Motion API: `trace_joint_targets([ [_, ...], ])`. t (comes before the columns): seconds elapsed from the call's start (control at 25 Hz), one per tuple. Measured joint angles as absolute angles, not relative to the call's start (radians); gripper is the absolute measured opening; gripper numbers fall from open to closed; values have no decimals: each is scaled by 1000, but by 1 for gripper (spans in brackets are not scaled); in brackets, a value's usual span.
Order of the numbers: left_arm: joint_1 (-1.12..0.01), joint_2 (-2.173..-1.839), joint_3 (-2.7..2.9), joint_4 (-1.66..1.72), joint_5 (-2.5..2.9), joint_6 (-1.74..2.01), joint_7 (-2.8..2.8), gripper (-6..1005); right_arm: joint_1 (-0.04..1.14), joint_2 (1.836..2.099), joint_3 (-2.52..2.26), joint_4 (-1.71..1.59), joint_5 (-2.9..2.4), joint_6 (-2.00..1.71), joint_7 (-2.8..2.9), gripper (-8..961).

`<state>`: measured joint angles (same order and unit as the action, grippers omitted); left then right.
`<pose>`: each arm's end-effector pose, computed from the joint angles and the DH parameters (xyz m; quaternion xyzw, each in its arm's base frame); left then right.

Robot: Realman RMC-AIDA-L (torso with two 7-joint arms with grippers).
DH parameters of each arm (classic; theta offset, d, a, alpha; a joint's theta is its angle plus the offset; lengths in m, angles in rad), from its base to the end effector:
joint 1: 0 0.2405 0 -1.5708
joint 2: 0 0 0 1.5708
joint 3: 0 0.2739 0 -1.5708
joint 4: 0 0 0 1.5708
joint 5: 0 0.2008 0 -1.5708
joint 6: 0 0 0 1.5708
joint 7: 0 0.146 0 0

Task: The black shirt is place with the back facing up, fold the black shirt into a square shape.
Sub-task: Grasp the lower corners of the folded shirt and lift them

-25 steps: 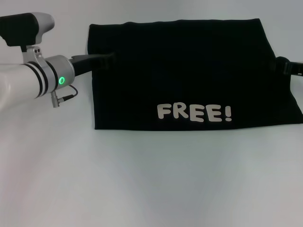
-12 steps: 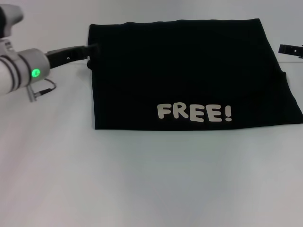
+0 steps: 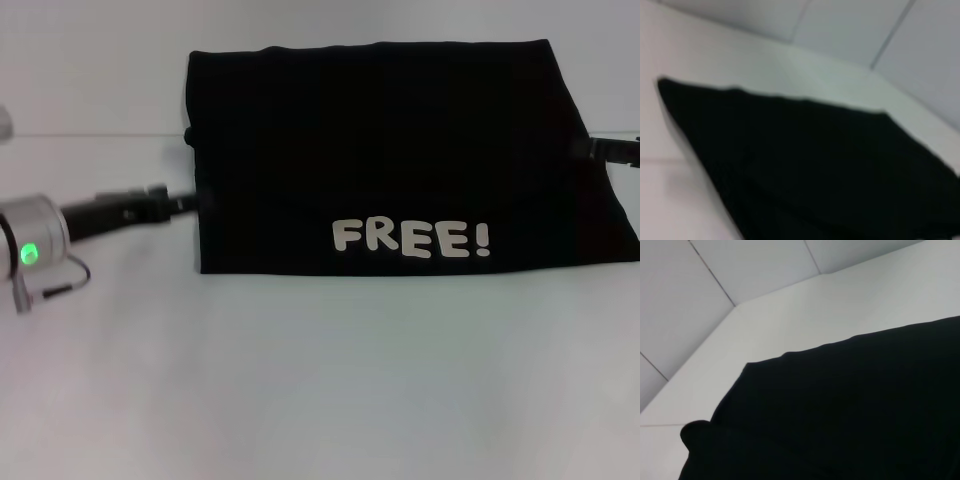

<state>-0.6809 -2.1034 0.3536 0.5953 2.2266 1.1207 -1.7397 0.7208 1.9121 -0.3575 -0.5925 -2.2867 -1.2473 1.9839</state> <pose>-0.2966 0.4026 0.0025 -0.8149 -0.4440 -0.2253 0.2967 0.3015 0.4243 0.0841 -0.7974 0.4837 0.2200 0.2861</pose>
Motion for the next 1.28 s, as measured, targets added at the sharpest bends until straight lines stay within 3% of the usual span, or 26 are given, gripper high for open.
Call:
trace_joint_targets([
  [0.2, -658, -2122, 438, 604, 2228, 1101, -1741, 887, 716, 1916, -360, -591, -2266, -1247, 1983, 838],
  [1.28, -687, -2129, 563, 512, 2255, 957, -1752, 872, 746, 1927, -426, -588, -2264, -1197, 1982, 839],
])
